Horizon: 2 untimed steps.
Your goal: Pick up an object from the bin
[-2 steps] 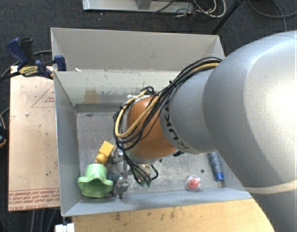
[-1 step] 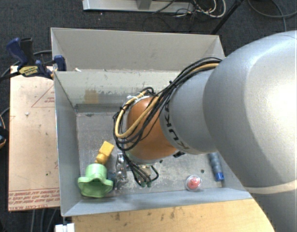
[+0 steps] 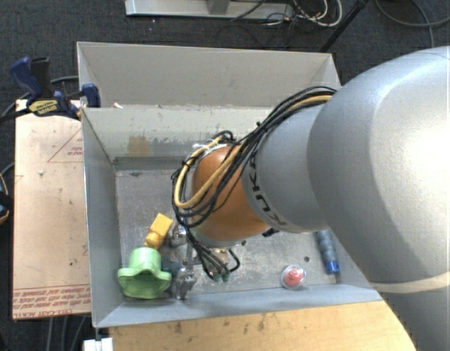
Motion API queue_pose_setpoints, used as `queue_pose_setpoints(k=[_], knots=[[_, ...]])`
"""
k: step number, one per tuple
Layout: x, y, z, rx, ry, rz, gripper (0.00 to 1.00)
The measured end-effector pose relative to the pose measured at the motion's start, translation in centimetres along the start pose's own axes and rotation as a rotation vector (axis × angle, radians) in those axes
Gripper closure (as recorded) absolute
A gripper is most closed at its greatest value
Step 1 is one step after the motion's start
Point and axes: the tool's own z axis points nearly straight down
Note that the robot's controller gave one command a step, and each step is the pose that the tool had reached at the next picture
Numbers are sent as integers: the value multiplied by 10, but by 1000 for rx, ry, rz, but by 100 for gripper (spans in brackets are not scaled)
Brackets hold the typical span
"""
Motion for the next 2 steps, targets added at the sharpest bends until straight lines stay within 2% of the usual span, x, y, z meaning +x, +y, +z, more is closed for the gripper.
queue_pose_setpoints(k=[1, 2], knots=[[2, 0, 0, 1, 10, -2, 100], [0, 0, 0, 0, 0, 0, 0]])
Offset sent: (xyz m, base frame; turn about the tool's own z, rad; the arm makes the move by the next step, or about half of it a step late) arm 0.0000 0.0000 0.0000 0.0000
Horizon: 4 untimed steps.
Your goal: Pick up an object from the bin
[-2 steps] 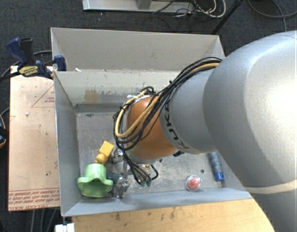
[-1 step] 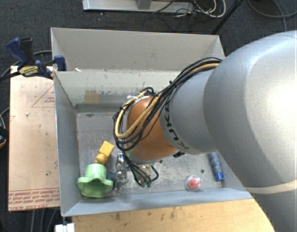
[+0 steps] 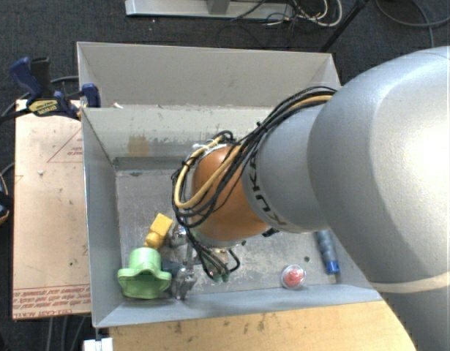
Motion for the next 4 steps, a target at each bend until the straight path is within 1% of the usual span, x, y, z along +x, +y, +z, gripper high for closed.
queue_pose_setpoints(k=[1, 2, 3, 4], knots=[[2, 0, 0, 1, 11, -2, 100], [0, 0, 0, 0, 0, 0, 0], [2, 0, 0, 1, 11, -1, 100], [0, 0, 0, 1, 3, 0, 0]])
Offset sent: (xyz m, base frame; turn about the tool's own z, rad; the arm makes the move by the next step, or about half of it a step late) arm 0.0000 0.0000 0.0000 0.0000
